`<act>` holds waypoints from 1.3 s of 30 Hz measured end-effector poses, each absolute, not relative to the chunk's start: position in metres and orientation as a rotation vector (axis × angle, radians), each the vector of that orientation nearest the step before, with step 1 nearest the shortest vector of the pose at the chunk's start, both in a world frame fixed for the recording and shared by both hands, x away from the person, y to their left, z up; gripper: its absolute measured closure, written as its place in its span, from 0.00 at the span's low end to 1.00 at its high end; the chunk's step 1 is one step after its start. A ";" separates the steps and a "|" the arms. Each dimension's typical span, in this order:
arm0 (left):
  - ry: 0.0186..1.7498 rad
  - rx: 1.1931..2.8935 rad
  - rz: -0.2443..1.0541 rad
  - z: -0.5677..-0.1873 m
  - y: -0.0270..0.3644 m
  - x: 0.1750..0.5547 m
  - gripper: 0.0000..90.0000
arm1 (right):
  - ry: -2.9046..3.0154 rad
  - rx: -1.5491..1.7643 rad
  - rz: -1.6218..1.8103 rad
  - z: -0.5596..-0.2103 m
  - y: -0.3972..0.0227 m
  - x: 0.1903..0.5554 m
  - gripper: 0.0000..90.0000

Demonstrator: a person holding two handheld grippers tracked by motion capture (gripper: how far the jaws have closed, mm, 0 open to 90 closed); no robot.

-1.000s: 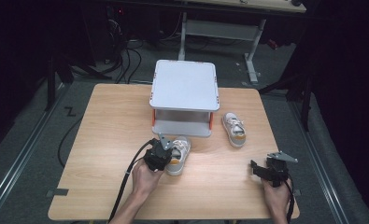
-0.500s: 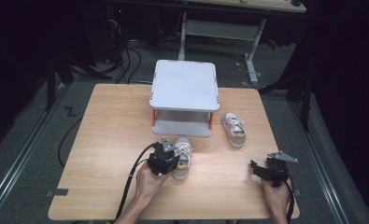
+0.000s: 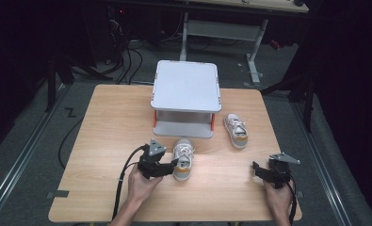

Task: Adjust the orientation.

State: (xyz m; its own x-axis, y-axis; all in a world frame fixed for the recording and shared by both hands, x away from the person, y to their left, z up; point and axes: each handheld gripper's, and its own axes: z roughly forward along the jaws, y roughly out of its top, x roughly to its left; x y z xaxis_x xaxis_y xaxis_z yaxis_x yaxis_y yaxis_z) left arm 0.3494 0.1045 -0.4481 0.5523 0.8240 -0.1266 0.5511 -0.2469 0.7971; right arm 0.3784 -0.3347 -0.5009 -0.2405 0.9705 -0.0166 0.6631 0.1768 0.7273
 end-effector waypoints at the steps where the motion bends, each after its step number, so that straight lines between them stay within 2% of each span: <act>1: 1.113 1.935 0.404 -0.448 0.104 0.349 0.42 | 1.974 1.533 0.837 -0.501 -0.335 0.378 0.32; 11: 1.254 1.850 0.437 -0.465 0.162 0.347 0.40 | 2.005 1.521 0.833 -0.500 -0.333 0.377 0.31; 13: 1.285 1.841 0.444 -0.469 0.172 0.347 0.40 | 2.006 1.515 0.837 -0.500 -0.332 0.376 0.35; 14: 1.318 1.837 0.457 -0.474 0.180 0.349 0.40 | 2.006 1.506 0.843 -0.499 -0.330 0.375 0.40; 15: 1.318 1.837 0.457 -0.474 0.180 0.349 0.39 | 2.006 1.506 0.843 -0.499 -0.330 0.375 0.40; 16: 1.336 1.833 0.466 -0.477 0.184 0.349 0.40 | 2.002 1.499 0.847 -0.499 -0.329 0.375 0.47; 17: 1.355 1.831 0.471 -0.479 0.187 0.350 0.40 | 2.002 1.499 0.847 -0.499 -0.329 0.375 0.47; 18: 1.380 1.842 0.506 -0.484 0.192 0.351 0.40 | 2.001 1.499 0.859 -0.499 -0.327 0.374 0.52; 24: 1.433 1.843 0.561 -0.494 0.201 0.355 0.39 | 1.963 1.469 0.929 -0.491 -0.320 0.372 0.56; 39: 1.438 1.904 0.645 -0.506 0.197 0.355 0.38 | 2.047 1.348 1.115 -0.435 -0.298 0.391 0.70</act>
